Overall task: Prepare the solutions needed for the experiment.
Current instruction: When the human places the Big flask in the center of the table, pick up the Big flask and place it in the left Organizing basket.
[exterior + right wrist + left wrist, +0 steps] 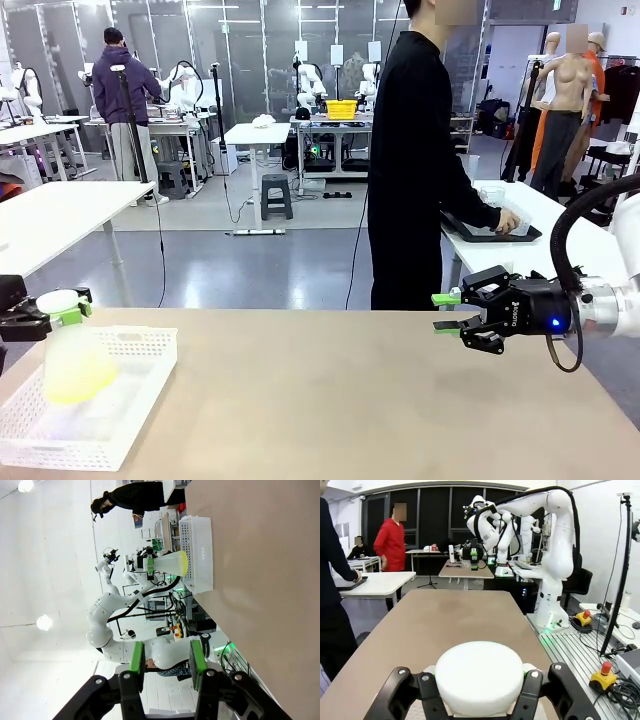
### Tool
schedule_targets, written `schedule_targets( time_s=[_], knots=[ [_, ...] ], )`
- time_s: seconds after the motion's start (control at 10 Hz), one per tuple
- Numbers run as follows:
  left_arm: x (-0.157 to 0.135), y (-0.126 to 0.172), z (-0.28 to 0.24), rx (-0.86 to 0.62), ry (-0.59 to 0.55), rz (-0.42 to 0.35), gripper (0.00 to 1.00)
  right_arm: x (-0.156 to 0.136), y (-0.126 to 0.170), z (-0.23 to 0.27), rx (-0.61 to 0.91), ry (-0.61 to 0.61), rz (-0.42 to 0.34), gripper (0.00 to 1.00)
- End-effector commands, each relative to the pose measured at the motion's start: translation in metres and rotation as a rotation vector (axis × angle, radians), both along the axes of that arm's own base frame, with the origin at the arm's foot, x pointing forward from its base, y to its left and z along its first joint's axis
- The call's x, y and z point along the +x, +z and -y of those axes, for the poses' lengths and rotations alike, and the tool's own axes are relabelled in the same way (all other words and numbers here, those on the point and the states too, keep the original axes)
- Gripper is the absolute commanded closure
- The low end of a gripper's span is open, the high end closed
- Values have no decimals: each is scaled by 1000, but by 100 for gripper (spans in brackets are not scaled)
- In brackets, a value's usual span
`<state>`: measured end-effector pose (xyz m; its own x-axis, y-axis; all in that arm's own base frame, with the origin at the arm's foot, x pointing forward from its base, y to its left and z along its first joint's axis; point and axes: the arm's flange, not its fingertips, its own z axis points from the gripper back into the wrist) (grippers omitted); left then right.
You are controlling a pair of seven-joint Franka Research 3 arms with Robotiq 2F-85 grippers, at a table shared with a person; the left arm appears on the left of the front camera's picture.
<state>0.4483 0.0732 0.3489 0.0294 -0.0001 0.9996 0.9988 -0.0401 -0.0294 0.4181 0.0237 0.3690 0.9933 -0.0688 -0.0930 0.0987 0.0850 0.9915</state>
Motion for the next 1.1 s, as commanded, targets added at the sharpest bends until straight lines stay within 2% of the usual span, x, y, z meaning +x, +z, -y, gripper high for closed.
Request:
schedule_targets(
  time_s=[0.0, 0.5, 0.7, 1.0],
  knots=[
    [-1, -8, 5, -17, 19, 55, 91, -1, 1, 0, -13, -1, 6, 53],
    [14, -56, 17, 53, 122, 142, 91, -1, 1, 0, -13, -1, 6, 53],
    [18, -70, 16, 19, 97, 173, 91, -1, 1, 0, -13, -1, 6, 53],
    [20, -81, 14, 22, 74, 180, 91, -1, 1, 0, -13, -1, 6, 53]
  ],
)
